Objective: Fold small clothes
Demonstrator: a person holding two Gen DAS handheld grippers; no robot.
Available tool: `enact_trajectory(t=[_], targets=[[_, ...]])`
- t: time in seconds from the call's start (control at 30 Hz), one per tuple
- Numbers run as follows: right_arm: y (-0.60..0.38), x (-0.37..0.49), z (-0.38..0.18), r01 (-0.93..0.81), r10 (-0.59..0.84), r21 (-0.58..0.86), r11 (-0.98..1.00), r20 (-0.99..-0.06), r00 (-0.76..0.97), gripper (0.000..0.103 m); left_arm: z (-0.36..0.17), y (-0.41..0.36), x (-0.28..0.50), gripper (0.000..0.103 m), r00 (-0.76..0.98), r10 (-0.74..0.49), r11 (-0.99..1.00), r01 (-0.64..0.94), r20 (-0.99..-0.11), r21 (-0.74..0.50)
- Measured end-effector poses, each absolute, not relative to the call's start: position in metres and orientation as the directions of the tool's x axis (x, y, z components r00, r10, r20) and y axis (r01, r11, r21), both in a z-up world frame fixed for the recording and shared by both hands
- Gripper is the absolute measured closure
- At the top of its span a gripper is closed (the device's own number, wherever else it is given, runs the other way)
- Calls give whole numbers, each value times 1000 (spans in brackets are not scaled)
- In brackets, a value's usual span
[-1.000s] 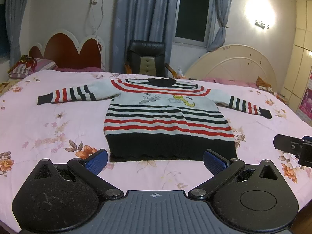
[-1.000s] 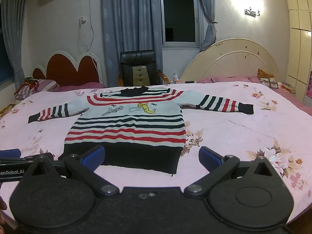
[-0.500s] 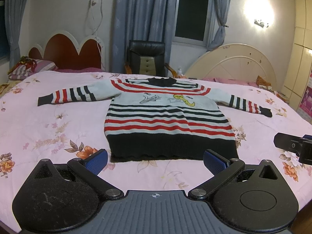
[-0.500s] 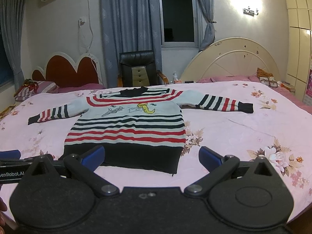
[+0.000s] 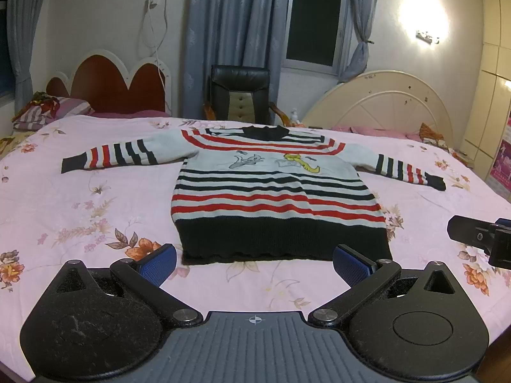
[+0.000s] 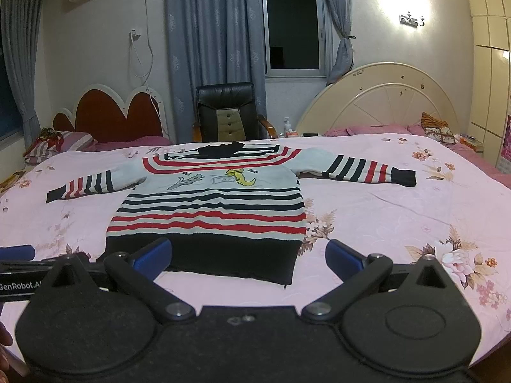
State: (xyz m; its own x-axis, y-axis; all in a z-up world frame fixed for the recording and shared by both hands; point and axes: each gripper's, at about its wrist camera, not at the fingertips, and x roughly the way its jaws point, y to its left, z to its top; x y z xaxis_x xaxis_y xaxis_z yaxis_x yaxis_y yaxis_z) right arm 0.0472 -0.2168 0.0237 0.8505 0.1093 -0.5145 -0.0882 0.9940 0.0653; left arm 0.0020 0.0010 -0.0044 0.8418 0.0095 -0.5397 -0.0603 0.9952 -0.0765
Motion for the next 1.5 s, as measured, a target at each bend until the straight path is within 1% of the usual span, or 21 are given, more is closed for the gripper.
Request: enact_trajectory(t=[0.73,1.27,1.4,1.5], targets=[[-209,46,23,-106,119,54,993,-517,848,1,-7,5,2,0,842,11,995,-61,-540,-75],[-212,46,19,-106,130,76,991,-520,844,1,-6,0,2,0,835,19,997,-59,-550,-56],[-213,49,19,-106,129,74,992,-519,845,1,-6,1,6,0,834,30,994,-85,-551,-73],[-217,50,18,-93,113,64,994,-512,852,1,-7,-1,12,0,839,91,985,-156,-536,-77]])
